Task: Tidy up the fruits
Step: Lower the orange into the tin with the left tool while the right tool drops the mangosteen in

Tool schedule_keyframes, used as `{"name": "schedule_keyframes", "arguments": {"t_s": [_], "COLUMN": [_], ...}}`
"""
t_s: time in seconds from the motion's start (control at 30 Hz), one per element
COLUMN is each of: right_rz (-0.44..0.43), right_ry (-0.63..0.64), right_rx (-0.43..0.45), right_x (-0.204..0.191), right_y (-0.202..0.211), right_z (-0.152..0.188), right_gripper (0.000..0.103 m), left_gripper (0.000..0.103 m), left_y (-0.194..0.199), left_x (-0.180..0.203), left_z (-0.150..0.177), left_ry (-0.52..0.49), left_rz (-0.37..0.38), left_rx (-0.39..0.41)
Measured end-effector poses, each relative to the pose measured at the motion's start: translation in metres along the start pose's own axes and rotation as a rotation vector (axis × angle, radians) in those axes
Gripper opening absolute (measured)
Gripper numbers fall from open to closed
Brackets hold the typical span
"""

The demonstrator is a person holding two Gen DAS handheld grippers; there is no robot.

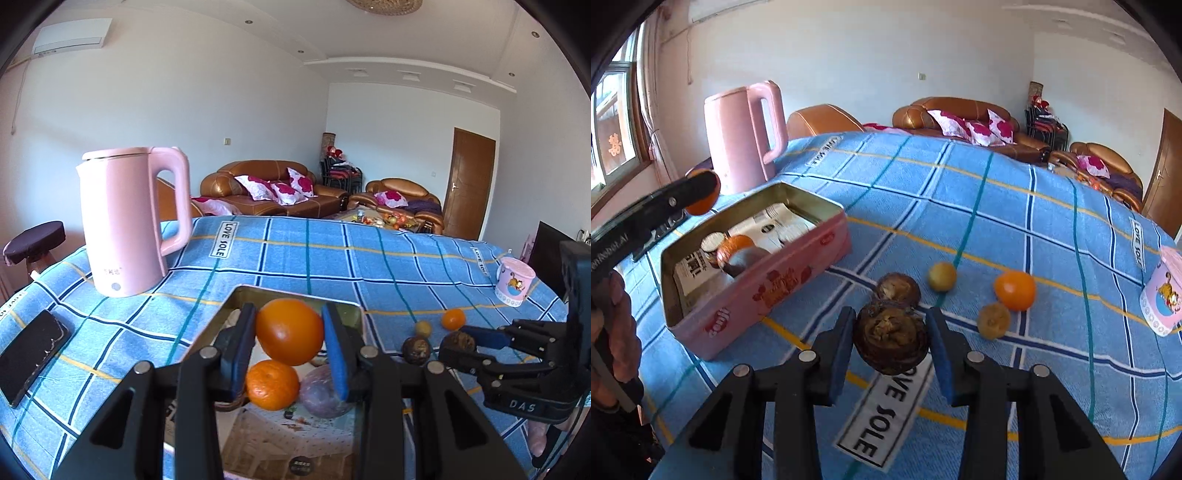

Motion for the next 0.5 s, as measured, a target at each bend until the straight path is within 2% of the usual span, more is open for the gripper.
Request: {"name": "schedule_keyframes", "arguments": {"t_s": [0.2, 0.37, 0.5], "right_rz": [-0.088, -0.16, -0.186], "right_ry": [0.092, 0.163, 0.193], "right_rx": [0.073, 0.067, 0.04], "right_x": [-0.055, -0.099, -0.119], "right_y": [-0.003, -0.016, -0.033], "right_z": [-0.033, -0.038, -0.035], "right_gripper": [0.041, 0.041, 0.042], "left_gripper": [0.038, 0.038, 0.038], "left_y": [-0.009, -0.011, -0.016], "left_x": [-0.029, -0.04, -0.044], "left_z": [0.011, 0.024, 0.03], "left_ry": [0.023, 0.012, 0.001], "left_rz": [-0.027, -0.037, -0.038], "left_rx": [-0.075, -0.108, -0.138]}}
Point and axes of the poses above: each gripper's, at about its wrist camera, not at the fingertips, and y roughly against the way its jaws point, x to its right, z to its underside, the point moved 5 cm from there along -y, roughly the way its jaws point, and after that the axes turned 11 degrees about -z, right-handed, at the moved point
